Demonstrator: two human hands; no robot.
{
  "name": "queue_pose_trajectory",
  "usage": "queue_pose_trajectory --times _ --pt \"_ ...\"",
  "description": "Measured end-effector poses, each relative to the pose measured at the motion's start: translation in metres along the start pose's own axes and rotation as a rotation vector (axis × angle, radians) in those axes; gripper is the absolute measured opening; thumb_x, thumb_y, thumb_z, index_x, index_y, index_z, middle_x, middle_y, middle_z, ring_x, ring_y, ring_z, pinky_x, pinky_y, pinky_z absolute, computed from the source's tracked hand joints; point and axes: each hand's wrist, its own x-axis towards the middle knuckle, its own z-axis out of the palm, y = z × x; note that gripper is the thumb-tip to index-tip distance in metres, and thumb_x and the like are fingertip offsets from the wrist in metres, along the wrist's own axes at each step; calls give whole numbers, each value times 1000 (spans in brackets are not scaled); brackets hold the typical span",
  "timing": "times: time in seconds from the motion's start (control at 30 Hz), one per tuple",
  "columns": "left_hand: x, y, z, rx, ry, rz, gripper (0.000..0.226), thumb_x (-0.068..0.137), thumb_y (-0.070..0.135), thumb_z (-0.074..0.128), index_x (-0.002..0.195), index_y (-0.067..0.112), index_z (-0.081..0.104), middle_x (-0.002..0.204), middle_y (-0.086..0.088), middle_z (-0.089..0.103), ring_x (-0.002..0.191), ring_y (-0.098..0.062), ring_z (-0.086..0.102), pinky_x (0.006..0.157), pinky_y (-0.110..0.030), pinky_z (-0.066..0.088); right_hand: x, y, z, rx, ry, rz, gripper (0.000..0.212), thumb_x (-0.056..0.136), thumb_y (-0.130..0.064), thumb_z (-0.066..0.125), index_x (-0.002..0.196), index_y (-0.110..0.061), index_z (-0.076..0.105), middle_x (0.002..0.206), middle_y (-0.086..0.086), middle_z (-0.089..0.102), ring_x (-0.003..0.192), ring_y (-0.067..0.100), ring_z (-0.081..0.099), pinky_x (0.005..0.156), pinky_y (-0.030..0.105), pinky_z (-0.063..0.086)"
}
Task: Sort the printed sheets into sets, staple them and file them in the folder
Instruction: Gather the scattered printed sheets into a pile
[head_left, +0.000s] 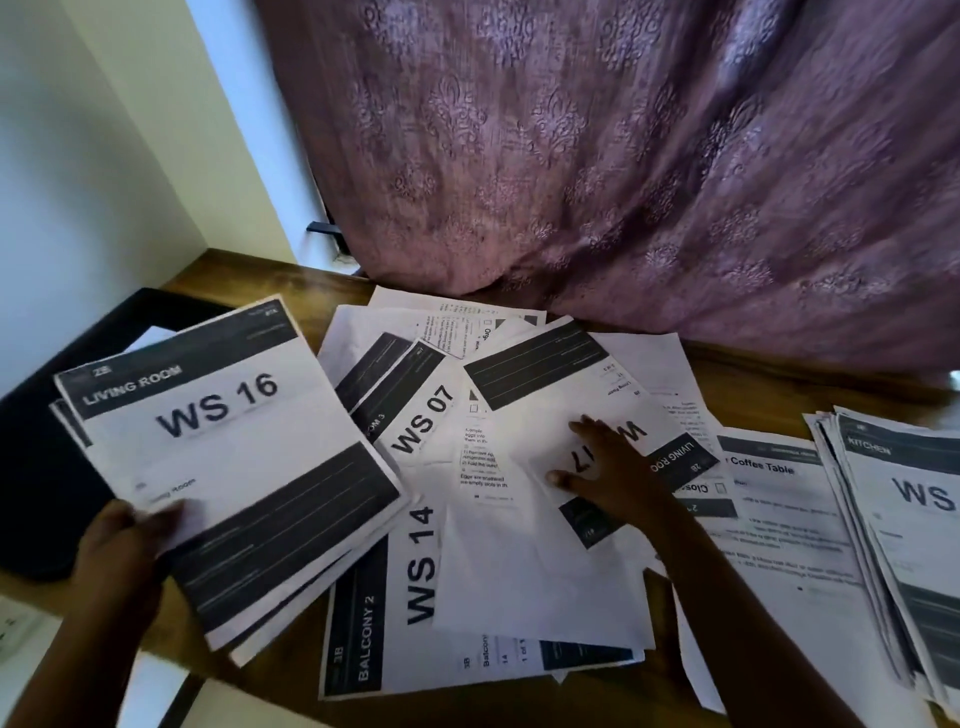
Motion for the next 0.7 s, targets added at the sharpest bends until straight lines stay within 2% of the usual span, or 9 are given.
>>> queue_pose_trajectory --times 0.1,0.2,0.27,0.33,0.4,0.47,0.53,0.6,0.7 --pt "8 -4 -9 -40 -16 -43 15 92 3 57 106 6 60 111 -22 64 79 -18 67 64 -32 57 -9 -17 23 -270 -55 0 100 81 -68 51 151 -17 2 159 8 0 146 27 2 118 44 10" --pt "-9 1 6 -23 -48 -52 11 92 2 56 92 13 57 96 -12 62 80 -20 60 62 -34 52 -10 -28 38 -382 -4 51 89 89 -61 45 151 -11 6 158 12 6 145 31 7 116 45 18" --pt "-14 -1 16 -15 -78 -45 11 93 3 56 95 14 58 95 -9 63 81 -22 61 66 -34 47 -11 -35 38 -388 59 59 70 93 -49 46 146 -8 22 151 14 28 138 29 30 109 41 35" --pt "-19 -2 22 -17 -108 -25 13 94 5 55 98 16 60 97 -8 65 84 -23 62 68 -35 47 -14 -43 30 -426 172 42 42 95 -39 47 127 -11 48 126 8 58 112 21 58 89 32 51" --pt "-24 -3 29 -27 -139 2 16 94 5 54 98 19 61 99 -7 66 86 -22 62 69 -33 46 -15 -50 15 -444 278 65 29 96 -37 46 108 -14 61 102 4 68 89 17 65 75 27 52" --pt "-30 -6 39 -21 -159 41 19 93 2 54 99 19 60 99 -4 65 87 -21 62 69 -33 46 -11 -55 -7 -330 317 131 28 95 -33 46 104 -13 62 98 7 68 87 23 65 76 31 52" --pt "-39 -7 49 -30 -160 55 19 92 1 55 104 16 60 98 -3 65 87 -20 63 69 -34 48 -6 -61 -37 -73 277 176 28 92 -27 49 117 -16 55 103 8 66 91 28 63 82 34 50" --pt "-39 -14 59 -20 -177 52 25 92 3 57 116 10 58 102 -7 66 89 -25 64 67 -36 50 -4 -71 -69 211 192 145 47 89 -17 52 133 -27 40 107 3 58 93 25 59 86 38 50" --pt "-40 -18 74 -18 -197 47 23 93 4 56 115 10 57 101 -8 67 88 -27 65 66 -36 50 -6 -99 -98 713 5 19 38 89 0 49 122 -20 52 98 4 60 75 21 62 62 31 55"
